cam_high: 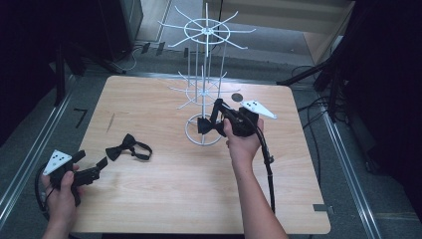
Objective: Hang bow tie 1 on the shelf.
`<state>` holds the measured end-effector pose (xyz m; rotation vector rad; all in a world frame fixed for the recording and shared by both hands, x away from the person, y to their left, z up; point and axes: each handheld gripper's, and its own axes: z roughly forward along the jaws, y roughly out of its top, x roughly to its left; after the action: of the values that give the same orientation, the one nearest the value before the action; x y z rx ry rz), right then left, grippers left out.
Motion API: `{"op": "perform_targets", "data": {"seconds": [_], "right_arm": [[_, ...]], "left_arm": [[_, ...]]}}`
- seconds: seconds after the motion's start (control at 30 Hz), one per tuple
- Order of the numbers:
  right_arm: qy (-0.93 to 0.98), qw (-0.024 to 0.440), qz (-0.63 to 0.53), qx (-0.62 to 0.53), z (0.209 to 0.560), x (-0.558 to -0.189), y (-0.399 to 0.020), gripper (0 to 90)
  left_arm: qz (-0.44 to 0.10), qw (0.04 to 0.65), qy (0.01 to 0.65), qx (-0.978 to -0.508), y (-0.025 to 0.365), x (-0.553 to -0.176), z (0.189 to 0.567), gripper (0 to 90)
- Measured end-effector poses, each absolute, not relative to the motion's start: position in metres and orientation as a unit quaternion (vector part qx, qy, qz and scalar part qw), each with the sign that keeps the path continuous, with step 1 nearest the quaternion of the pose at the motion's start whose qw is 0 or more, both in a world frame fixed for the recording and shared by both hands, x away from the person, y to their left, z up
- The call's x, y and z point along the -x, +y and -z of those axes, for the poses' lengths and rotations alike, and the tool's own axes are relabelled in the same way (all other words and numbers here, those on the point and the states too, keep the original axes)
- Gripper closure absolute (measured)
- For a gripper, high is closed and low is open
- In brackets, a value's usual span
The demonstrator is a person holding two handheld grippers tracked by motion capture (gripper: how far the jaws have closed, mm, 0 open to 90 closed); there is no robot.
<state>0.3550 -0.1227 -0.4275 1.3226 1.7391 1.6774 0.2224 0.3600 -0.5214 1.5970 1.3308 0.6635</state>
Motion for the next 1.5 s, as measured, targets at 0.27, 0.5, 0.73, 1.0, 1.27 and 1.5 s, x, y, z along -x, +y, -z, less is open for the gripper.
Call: {"op": "perform_targets", "data": {"seconds": [0.27, 0.5, 0.73, 1.0, 1.27, 1.5], "right_arm": [[0.625, 0.205, -0.593, -0.464, 0.433, -0.349, -0.127, 71.5], [0.635, 0.210, -0.586, -0.458, 0.437, -0.338, -0.137, 58.4], [0.642, 0.216, -0.581, -0.451, 0.439, -0.329, -0.142, 51.9], [0.659, 0.225, -0.570, -0.436, 0.443, -0.312, -0.134, 45.2], [0.671, 0.214, -0.567, -0.426, 0.450, -0.305, -0.123, 45.1], [0.682, 0.203, -0.564, -0.420, 0.459, -0.300, -0.110, 45.1]], "left_arm": [[-0.269, 0.460, 0.540, -0.651, 0.360, -0.222, 0.521, 8.8], [-0.269, 0.460, 0.540, -0.652, 0.360, -0.222, 0.521, 8.8], [-0.271, 0.461, 0.539, -0.651, 0.360, -0.222, 0.521, 8.8], [-0.271, 0.461, 0.539, -0.651, 0.360, -0.222, 0.521, 8.8], [-0.270, 0.461, 0.539, -0.651, 0.360, -0.222, 0.521, 8.8], [-0.269, 0.460, 0.539, -0.652, 0.360, -0.222, 0.521, 8.8]]}}
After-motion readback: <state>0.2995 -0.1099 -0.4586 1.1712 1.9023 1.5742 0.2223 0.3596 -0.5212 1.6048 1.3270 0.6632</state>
